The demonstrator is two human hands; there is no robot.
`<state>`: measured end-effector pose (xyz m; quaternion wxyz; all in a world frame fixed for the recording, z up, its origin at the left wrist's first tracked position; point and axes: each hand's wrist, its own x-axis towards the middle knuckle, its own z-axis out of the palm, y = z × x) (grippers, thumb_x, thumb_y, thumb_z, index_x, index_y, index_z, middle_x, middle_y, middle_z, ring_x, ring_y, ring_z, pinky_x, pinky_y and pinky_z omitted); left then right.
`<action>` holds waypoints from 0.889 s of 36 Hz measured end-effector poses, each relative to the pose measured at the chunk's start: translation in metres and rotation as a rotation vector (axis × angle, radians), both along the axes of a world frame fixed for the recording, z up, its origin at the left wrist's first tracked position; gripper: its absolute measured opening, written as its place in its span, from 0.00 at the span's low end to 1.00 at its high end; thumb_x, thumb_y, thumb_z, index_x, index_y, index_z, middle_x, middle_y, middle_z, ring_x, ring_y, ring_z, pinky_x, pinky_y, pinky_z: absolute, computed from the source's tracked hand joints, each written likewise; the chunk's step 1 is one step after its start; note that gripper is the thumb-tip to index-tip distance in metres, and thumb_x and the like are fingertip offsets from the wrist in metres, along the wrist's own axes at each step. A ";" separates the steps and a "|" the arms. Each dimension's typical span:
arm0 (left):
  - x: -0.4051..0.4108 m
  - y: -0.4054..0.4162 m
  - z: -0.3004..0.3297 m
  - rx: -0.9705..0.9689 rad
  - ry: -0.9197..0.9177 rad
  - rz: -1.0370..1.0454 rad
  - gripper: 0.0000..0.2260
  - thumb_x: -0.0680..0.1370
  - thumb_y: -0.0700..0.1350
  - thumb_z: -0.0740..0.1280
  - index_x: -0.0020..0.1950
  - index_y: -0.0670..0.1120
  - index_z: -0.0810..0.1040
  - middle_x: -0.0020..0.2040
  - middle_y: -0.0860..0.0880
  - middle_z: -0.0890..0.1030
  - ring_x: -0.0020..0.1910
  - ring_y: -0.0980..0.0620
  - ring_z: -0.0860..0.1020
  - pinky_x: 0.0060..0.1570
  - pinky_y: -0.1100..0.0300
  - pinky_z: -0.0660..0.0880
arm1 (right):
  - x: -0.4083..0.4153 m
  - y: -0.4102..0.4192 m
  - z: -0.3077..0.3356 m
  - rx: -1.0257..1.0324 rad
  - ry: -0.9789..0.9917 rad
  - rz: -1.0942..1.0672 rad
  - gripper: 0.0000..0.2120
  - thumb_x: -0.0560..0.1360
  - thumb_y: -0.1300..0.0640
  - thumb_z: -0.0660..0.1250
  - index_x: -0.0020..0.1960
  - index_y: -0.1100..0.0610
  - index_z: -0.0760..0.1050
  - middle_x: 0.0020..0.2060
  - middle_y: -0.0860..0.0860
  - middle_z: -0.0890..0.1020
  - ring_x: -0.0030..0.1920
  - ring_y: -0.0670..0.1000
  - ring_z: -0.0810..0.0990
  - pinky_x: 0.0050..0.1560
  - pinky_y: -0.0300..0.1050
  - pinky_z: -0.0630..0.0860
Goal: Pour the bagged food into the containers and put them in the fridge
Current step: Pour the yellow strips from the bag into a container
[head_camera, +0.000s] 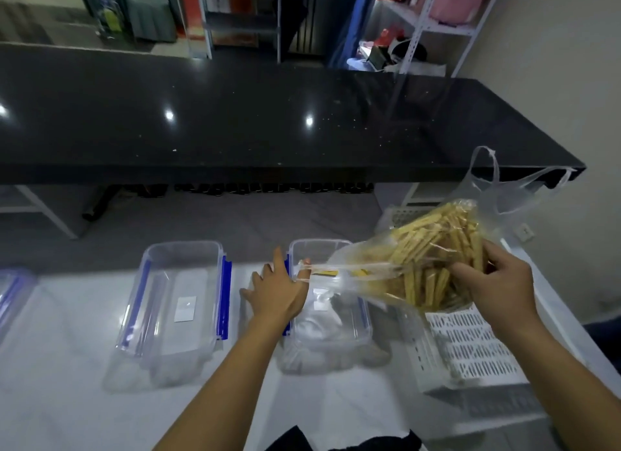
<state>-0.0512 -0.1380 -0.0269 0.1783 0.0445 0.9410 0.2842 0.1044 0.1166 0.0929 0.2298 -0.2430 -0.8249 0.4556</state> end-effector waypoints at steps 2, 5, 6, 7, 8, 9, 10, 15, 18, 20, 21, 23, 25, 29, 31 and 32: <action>0.001 0.000 -0.001 0.005 0.005 0.012 0.37 0.77 0.72 0.45 0.81 0.55 0.44 0.80 0.44 0.60 0.78 0.36 0.58 0.72 0.29 0.51 | -0.001 0.004 0.000 0.014 -0.006 0.023 0.12 0.69 0.63 0.73 0.46 0.46 0.83 0.38 0.50 0.84 0.41 0.56 0.83 0.39 0.53 0.85; 0.002 0.000 -0.001 -0.015 0.004 0.003 0.37 0.77 0.72 0.47 0.81 0.55 0.43 0.80 0.44 0.61 0.77 0.36 0.58 0.71 0.29 0.51 | -0.001 0.008 -0.003 -0.027 0.020 0.003 0.12 0.69 0.61 0.74 0.44 0.43 0.83 0.38 0.50 0.84 0.41 0.54 0.84 0.40 0.51 0.83; 0.002 0.001 -0.002 -0.026 0.003 -0.003 0.37 0.77 0.72 0.47 0.81 0.56 0.43 0.80 0.44 0.60 0.78 0.36 0.58 0.71 0.29 0.51 | -0.001 0.008 -0.003 -0.045 0.043 -0.010 0.12 0.69 0.59 0.74 0.43 0.42 0.83 0.39 0.50 0.84 0.40 0.53 0.84 0.41 0.50 0.83; 0.002 0.002 -0.002 -0.032 0.003 -0.002 0.37 0.78 0.72 0.48 0.81 0.56 0.43 0.80 0.44 0.60 0.78 0.36 0.57 0.71 0.29 0.51 | -0.001 0.006 -0.002 -0.047 0.057 -0.011 0.10 0.69 0.58 0.75 0.44 0.42 0.83 0.39 0.50 0.84 0.40 0.51 0.83 0.41 0.50 0.83; 0.001 0.002 -0.002 -0.033 0.005 0.005 0.36 0.78 0.71 0.48 0.81 0.55 0.43 0.80 0.43 0.60 0.78 0.36 0.58 0.71 0.28 0.52 | -0.002 0.004 -0.002 -0.032 0.053 0.001 0.09 0.68 0.57 0.74 0.44 0.43 0.83 0.38 0.50 0.84 0.40 0.49 0.83 0.40 0.50 0.82; 0.001 0.001 -0.002 -0.024 0.007 0.018 0.37 0.78 0.71 0.47 0.81 0.54 0.43 0.80 0.43 0.60 0.77 0.37 0.59 0.71 0.28 0.53 | -0.002 0.003 -0.003 -0.011 0.036 0.017 0.09 0.68 0.57 0.74 0.44 0.44 0.83 0.38 0.50 0.84 0.39 0.48 0.82 0.39 0.49 0.82; 0.001 0.000 -0.001 -0.009 0.006 0.031 0.38 0.78 0.72 0.46 0.81 0.54 0.44 0.80 0.43 0.61 0.77 0.37 0.60 0.71 0.29 0.54 | -0.001 0.002 -0.005 -0.003 0.021 0.025 0.09 0.68 0.58 0.74 0.45 0.45 0.83 0.37 0.50 0.84 0.38 0.48 0.82 0.39 0.50 0.82; 0.000 0.003 0.000 -0.026 0.007 0.008 0.37 0.77 0.68 0.52 0.81 0.55 0.43 0.80 0.42 0.59 0.77 0.36 0.59 0.70 0.28 0.53 | -0.003 0.005 -0.004 -0.048 0.064 -0.027 0.07 0.70 0.63 0.74 0.43 0.51 0.82 0.37 0.55 0.82 0.37 0.49 0.79 0.41 0.54 0.82; 0.001 0.003 -0.002 -0.020 0.015 0.021 0.36 0.78 0.67 0.53 0.81 0.55 0.43 0.80 0.42 0.59 0.77 0.36 0.59 0.71 0.28 0.53 | -0.002 0.002 -0.004 -0.037 0.057 0.002 0.08 0.70 0.63 0.74 0.43 0.51 0.82 0.36 0.54 0.82 0.36 0.48 0.79 0.40 0.51 0.80; 0.000 0.003 -0.003 -0.014 0.006 0.010 0.37 0.78 0.69 0.52 0.81 0.55 0.42 0.81 0.42 0.57 0.77 0.36 0.58 0.71 0.27 0.53 | -0.001 0.003 -0.002 -0.061 0.073 -0.004 0.08 0.70 0.61 0.75 0.44 0.48 0.83 0.37 0.52 0.84 0.39 0.50 0.82 0.41 0.51 0.82; 0.000 0.003 -0.003 -0.011 0.000 0.005 0.37 0.77 0.70 0.51 0.81 0.56 0.42 0.81 0.42 0.56 0.78 0.35 0.57 0.71 0.27 0.52 | -0.002 0.004 -0.001 -0.066 0.085 -0.007 0.09 0.70 0.60 0.75 0.44 0.46 0.83 0.38 0.51 0.84 0.41 0.51 0.83 0.41 0.50 0.83; 0.000 0.003 -0.002 -0.003 -0.001 0.015 0.37 0.77 0.71 0.49 0.81 0.55 0.42 0.81 0.42 0.55 0.78 0.36 0.56 0.71 0.28 0.51 | -0.002 0.002 0.001 -0.053 0.084 0.009 0.09 0.70 0.59 0.75 0.44 0.45 0.83 0.38 0.50 0.84 0.42 0.53 0.84 0.41 0.50 0.83; 0.002 0.003 -0.002 0.000 0.008 0.032 0.37 0.78 0.71 0.48 0.81 0.54 0.43 0.81 0.42 0.56 0.78 0.36 0.56 0.72 0.28 0.52 | -0.002 -0.001 0.000 -0.028 0.054 0.031 0.09 0.70 0.60 0.74 0.44 0.47 0.83 0.37 0.50 0.84 0.41 0.54 0.83 0.40 0.53 0.83; 0.003 0.002 -0.002 -0.017 0.009 -0.002 0.37 0.78 0.71 0.51 0.81 0.56 0.42 0.82 0.43 0.54 0.79 0.36 0.55 0.72 0.28 0.51 | 0.000 0.000 0.002 -0.045 0.093 -0.001 0.11 0.70 0.61 0.75 0.44 0.45 0.83 0.37 0.47 0.84 0.39 0.47 0.83 0.38 0.46 0.81; 0.004 0.002 -0.001 -0.010 0.010 0.005 0.36 0.79 0.71 0.50 0.81 0.55 0.43 0.82 0.43 0.54 0.79 0.36 0.55 0.72 0.28 0.50 | 0.000 -0.003 0.004 -0.030 0.077 0.021 0.10 0.70 0.61 0.75 0.45 0.46 0.83 0.37 0.46 0.84 0.39 0.45 0.83 0.37 0.41 0.80; 0.004 0.001 -0.001 -0.002 0.010 0.014 0.36 0.79 0.71 0.48 0.81 0.55 0.44 0.81 0.43 0.55 0.79 0.36 0.55 0.72 0.28 0.51 | 0.000 -0.005 0.003 -0.022 0.063 0.035 0.10 0.71 0.61 0.75 0.45 0.47 0.83 0.37 0.46 0.84 0.38 0.44 0.82 0.35 0.39 0.79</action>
